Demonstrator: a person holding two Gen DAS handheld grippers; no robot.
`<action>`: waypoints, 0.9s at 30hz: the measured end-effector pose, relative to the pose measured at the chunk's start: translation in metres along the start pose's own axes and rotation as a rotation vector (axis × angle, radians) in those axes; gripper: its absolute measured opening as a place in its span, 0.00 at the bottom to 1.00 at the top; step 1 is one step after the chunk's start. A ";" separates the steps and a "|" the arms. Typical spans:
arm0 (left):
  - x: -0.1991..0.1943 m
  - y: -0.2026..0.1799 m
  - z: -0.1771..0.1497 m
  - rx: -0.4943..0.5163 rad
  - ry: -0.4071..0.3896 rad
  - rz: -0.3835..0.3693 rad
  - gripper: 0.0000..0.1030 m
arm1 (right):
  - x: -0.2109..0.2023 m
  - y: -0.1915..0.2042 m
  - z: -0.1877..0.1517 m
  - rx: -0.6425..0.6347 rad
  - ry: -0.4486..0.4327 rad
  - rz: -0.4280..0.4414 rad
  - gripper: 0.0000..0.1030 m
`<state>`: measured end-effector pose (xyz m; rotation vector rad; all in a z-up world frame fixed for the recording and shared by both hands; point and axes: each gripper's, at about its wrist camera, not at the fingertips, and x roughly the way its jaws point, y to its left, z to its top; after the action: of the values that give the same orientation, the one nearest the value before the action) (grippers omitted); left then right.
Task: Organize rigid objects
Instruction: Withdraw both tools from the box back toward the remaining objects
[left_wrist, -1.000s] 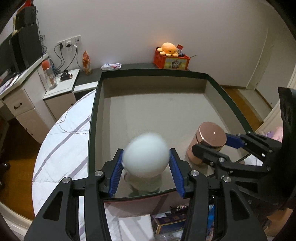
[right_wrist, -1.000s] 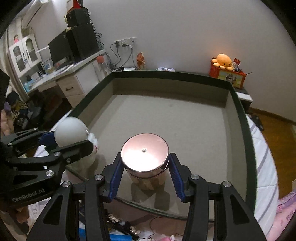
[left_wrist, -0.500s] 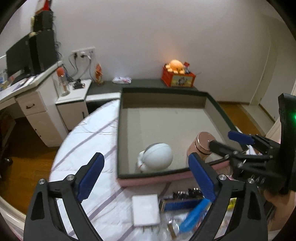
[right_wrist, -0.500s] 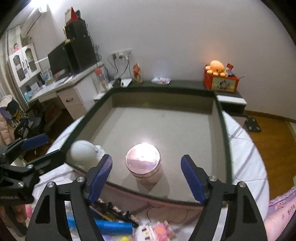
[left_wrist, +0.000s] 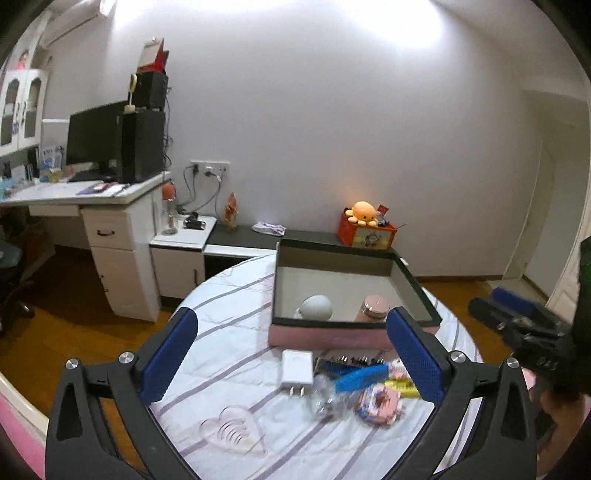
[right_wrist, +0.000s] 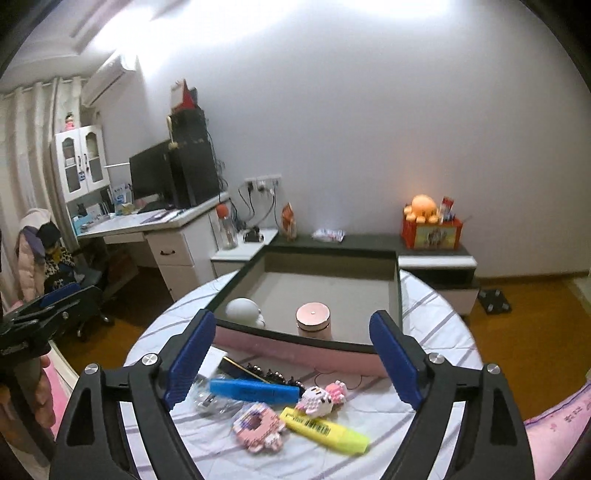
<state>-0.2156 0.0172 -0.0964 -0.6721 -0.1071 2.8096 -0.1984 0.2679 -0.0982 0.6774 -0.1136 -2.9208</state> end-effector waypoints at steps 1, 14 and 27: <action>-0.009 -0.001 -0.003 0.018 -0.010 0.020 1.00 | -0.008 0.003 -0.001 -0.009 -0.021 -0.004 0.85; -0.068 -0.025 -0.016 0.145 -0.058 0.014 1.00 | -0.064 0.026 -0.012 -0.042 -0.118 -0.064 1.00; -0.072 -0.036 -0.026 0.170 -0.031 -0.001 1.00 | -0.077 0.025 -0.019 -0.043 -0.105 -0.091 1.00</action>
<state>-0.1338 0.0334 -0.0833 -0.5888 0.1240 2.7886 -0.1189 0.2542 -0.0789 0.5358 -0.0319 -3.0366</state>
